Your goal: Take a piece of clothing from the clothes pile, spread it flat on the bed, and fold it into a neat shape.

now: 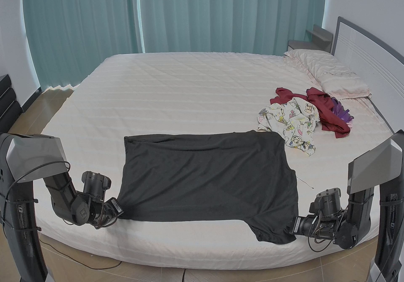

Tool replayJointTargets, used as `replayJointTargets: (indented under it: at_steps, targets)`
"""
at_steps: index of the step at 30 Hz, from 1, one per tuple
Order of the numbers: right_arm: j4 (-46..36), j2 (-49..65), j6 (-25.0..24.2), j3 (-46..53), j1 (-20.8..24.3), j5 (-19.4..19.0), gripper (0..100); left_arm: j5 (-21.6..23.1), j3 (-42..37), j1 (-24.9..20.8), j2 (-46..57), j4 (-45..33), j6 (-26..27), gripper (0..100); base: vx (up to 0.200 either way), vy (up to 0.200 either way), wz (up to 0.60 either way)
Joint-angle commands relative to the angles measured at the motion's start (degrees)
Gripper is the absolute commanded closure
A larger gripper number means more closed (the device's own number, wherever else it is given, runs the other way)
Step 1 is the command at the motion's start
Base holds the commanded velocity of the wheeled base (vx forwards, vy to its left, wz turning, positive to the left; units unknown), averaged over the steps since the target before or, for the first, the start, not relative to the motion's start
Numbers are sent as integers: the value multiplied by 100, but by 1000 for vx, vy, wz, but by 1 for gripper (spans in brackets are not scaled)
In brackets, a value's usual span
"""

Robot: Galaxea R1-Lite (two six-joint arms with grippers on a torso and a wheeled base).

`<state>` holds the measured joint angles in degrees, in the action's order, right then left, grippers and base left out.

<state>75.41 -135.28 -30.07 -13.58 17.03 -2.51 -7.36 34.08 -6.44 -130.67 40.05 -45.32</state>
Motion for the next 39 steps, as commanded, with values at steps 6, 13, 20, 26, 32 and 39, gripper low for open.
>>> replayJointTargets:
  at_steps: [6, 13, 20, 26, 32, 39]
  targets:
    - [-79, 775, 415, 40, -288, -92, 100, -2, -7, 2, -20, 12, -3, 100, 0, 0, 0]
    - [-18, 459, 599, -83, -420, -100, 100, -2, -16, -7, -29, 12, -3, 100, 0, 0, 0]
    - [-53, 274, 608, -338, -534, -83, 100, -2, -16, -7, -37, 12, -3, 100, 0, 0, 0]
    - [0, -69, 731, -417, -534, -118, 0, -2, -7, -7, -37, 12, -3, 100, 0, 0, 0]
    - [184, -16, 766, -382, -640, -408, 0, -2, -7, 2, -37, 12, -3, 100, 0, 0, 0]
    - [475, -42, 1091, 31, -868, -935, 0, -2, -7, 2, -37, 12, -3, 100, 0, 0, 0]
